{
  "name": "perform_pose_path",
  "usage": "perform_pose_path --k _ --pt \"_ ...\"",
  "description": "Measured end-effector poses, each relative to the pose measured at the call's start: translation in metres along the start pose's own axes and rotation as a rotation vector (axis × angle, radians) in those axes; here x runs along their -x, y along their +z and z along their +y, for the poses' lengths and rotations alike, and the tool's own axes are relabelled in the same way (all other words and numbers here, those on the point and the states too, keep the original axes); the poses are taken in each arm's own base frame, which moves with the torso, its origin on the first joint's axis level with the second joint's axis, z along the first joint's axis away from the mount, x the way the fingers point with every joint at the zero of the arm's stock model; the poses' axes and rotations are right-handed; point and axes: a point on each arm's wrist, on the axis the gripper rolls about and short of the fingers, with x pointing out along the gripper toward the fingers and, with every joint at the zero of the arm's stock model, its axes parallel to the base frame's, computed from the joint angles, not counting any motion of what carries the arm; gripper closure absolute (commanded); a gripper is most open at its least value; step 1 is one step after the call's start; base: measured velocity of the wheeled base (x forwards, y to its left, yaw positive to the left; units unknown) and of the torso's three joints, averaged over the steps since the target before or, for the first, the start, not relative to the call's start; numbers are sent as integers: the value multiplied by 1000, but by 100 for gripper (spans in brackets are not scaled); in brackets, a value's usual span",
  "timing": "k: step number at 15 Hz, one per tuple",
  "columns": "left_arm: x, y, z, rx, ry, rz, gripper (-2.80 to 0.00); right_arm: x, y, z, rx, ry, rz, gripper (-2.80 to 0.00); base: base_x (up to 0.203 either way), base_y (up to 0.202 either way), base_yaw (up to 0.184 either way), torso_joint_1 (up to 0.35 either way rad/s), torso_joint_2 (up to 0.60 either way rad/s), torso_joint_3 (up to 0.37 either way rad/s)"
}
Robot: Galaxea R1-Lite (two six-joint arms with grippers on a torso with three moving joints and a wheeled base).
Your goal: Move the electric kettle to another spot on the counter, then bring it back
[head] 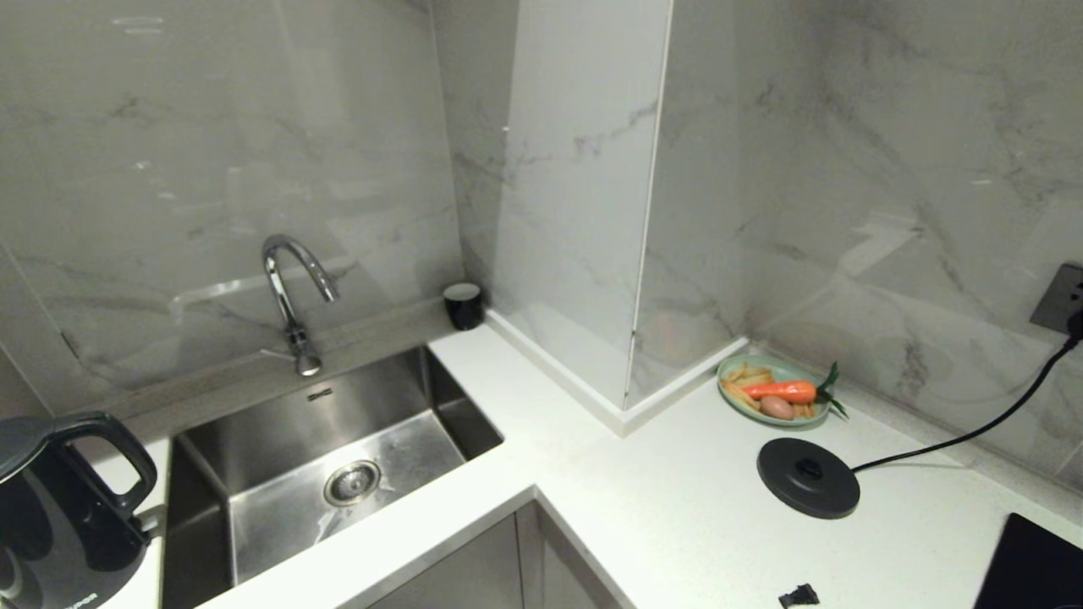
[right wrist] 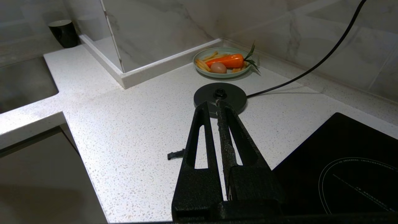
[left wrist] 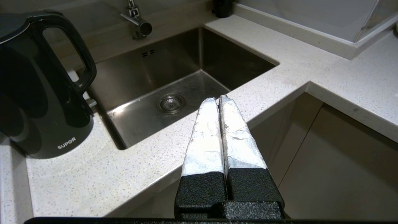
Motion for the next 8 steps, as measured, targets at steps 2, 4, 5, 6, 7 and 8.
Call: perform_pose_path --k 2,4,5,6,7,8 --pt "0 0 0 0 0 0 0 0 0 0 0 0 0 0 0 0 0 0 0 0" --pt "0 0 0 0 0 0 0 0 0 0 1 0 0 0 0 0 0 0 0 0" --pt "0 0 0 0 0 0 0 0 0 0 2 0 0 0 0 0 0 0 0 0" --pt "0 0 0 0 0 0 0 0 0 0 2 0 0 0 0 0 0 0 0 0" --pt "0 0 0 0 0 0 0 0 0 0 3 0 0 0 -3 -4 56 2 2 3" --pt "0 0 0 0 -1 1 0 0 0 0 3 -1 -2 0 -6 -3 91 -1 0 -1"
